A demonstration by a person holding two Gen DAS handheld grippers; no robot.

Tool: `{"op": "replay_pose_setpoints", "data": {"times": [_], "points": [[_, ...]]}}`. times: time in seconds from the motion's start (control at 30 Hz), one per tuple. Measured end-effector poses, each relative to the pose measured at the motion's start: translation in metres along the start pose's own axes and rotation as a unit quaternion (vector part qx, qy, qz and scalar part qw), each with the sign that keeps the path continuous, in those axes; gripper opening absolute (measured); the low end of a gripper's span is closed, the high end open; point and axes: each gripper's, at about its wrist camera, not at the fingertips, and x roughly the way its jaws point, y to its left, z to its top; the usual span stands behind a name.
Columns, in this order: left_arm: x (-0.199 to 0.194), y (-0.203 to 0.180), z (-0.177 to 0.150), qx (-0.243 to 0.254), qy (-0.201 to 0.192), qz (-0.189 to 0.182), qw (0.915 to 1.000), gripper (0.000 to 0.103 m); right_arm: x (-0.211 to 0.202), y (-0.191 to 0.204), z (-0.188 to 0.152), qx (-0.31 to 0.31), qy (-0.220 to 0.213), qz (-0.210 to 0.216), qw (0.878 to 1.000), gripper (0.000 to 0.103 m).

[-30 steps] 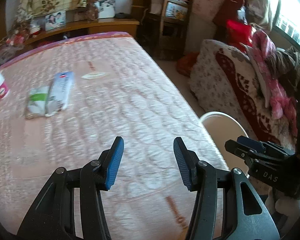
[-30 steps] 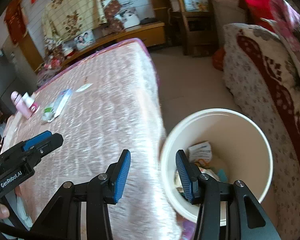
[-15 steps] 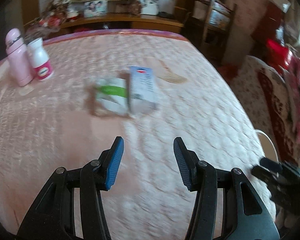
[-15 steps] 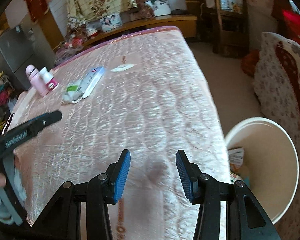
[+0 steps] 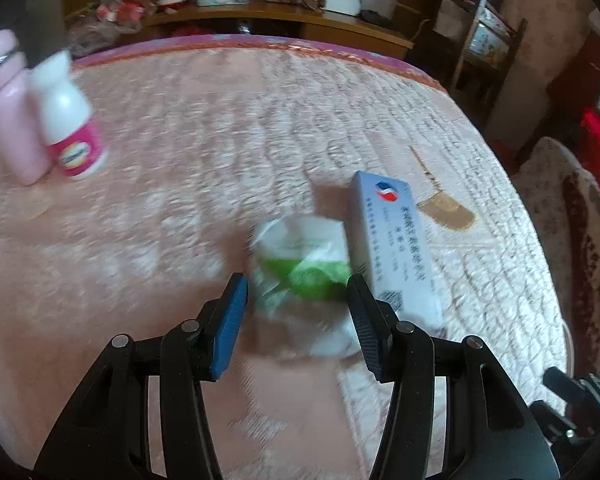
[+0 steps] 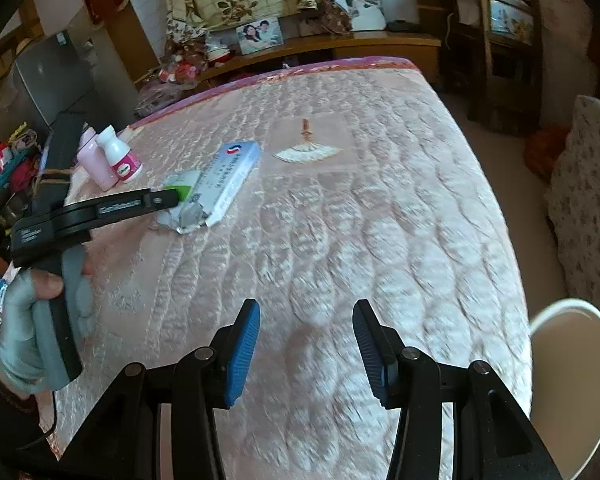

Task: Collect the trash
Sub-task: 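Grasp the green-printed wrapper with the left tool while the right tool grasps the white-blue medicine box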

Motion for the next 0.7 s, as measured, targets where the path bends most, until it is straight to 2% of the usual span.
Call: {"op": "replay_pose_setpoints", "data": {"times": [0.27, 0.37, 0.43, 0.63, 0.7], "points": [[0.011, -0.004, 0.007, 0.029, 0.011, 0.006, 0.9995, 0.048, 0.023, 0.012, 0.018, -0.015, 0.010, 0.002, 1.000, 0.049], [0.006, 0.008, 0.006, 0.029, 0.011, 0.011, 0.9994, 0.035, 0.029, 0.017, 0.026, -0.020, 0.013, 0.006, 1.000, 0.049], [-0.001, 0.024, 0.004, 0.018, 0.007, 0.023, 0.9995, 0.030, 0.036, 0.024, 0.035, -0.023, 0.013, 0.011, 1.000, 0.050], [-0.018, 0.064, -0.012, -0.010, 0.005, 0.031, 0.9995, 0.030, 0.070, 0.050, 0.072, -0.028, 0.020, 0.033, 0.999, 0.051], [-0.023, 0.069, -0.017, -0.013, 0.004, 0.028, 0.9995, 0.030, 0.086, 0.061, 0.087, -0.028, 0.025, 0.030, 0.999, 0.056]]}}
